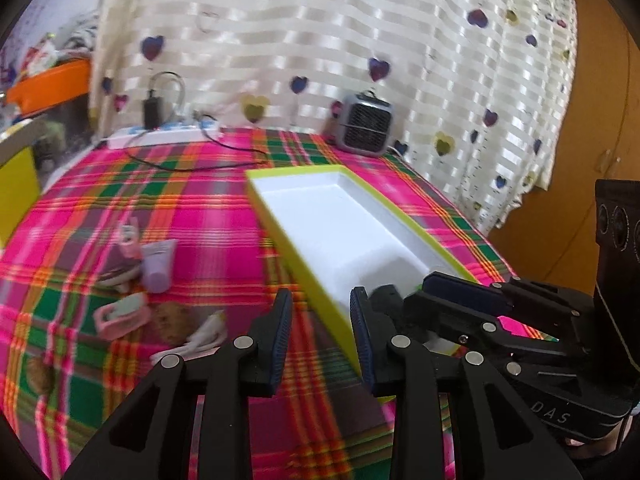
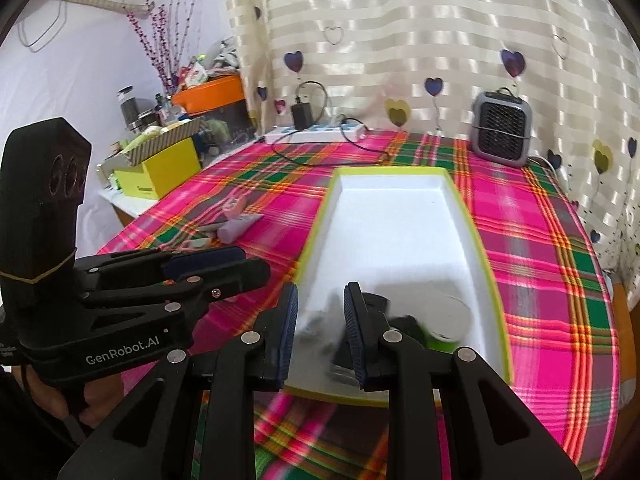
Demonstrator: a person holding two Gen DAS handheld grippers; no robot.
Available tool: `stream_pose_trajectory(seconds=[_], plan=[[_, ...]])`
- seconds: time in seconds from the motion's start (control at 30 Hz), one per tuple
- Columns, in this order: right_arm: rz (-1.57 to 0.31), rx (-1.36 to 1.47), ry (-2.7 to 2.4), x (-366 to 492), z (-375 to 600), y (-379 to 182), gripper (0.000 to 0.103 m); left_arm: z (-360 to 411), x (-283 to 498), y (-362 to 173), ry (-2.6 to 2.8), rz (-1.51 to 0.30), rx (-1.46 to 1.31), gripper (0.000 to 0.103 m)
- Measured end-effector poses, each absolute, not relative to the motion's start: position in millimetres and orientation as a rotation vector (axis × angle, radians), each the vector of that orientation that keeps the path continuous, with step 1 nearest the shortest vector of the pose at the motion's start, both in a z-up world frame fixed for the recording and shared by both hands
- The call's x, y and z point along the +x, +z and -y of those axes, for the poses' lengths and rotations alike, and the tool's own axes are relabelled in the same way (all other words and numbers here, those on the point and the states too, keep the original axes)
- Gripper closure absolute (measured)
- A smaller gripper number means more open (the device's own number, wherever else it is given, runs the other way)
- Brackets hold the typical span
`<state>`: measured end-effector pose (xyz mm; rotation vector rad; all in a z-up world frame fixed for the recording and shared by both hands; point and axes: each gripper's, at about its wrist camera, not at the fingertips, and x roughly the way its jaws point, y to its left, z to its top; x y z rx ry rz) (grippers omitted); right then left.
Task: Organize objects
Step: 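Grasp the brown walnut with the left tool while the right tool grasps the white cable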
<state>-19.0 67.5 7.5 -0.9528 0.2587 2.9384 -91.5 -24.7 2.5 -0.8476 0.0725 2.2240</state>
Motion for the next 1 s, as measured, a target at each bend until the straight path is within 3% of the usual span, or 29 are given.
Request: stream_pose_trajectory(seconds=[1.0], plan=[[-0.157, -1.199, 3.052, -78.2, 8.0, -15.7, 0.078, 174.8, -128.1, -19.0, 2.591, 0.116, -0.946, 0.068]])
